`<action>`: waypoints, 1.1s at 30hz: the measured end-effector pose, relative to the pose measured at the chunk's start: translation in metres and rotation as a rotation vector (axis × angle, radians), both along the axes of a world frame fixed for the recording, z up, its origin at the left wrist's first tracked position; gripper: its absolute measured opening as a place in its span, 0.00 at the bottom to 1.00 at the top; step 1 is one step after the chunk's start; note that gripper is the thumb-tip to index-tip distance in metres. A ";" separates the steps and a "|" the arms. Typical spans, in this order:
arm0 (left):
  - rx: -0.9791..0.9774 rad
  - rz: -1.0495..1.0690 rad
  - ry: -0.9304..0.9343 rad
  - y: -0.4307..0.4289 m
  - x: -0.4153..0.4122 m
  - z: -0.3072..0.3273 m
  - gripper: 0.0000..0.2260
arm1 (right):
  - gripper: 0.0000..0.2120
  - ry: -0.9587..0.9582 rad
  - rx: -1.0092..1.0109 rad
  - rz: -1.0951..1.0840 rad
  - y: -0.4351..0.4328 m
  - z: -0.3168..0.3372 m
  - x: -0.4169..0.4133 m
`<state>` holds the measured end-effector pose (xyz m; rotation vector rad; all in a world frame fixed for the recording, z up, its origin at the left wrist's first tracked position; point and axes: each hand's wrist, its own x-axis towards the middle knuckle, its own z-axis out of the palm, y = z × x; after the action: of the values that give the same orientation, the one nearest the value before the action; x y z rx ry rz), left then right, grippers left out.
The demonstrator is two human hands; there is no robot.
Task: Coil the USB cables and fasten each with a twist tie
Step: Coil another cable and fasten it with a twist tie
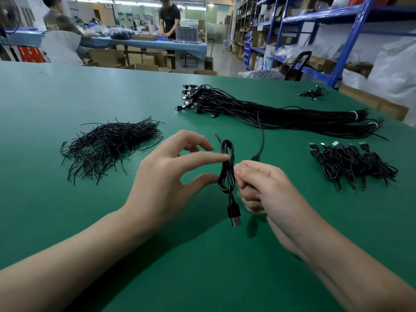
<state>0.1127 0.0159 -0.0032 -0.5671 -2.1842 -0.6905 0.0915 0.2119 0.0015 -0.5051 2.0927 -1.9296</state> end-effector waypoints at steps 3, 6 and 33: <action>-0.070 -0.009 0.026 -0.002 -0.003 0.001 0.12 | 0.18 -0.028 0.004 0.009 -0.001 -0.001 0.000; -0.089 -0.056 -0.022 -0.004 -0.004 0.003 0.12 | 0.16 -0.023 0.029 0.016 -0.002 -0.001 0.001; 0.816 -0.492 -1.091 0.002 0.000 0.004 0.13 | 0.15 1.271 0.739 -0.167 0.002 0.002 0.002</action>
<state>0.1130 0.0176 0.0011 -0.2780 -2.3163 -2.4477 0.0939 0.2139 0.0030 -1.6537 3.3453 -0.6248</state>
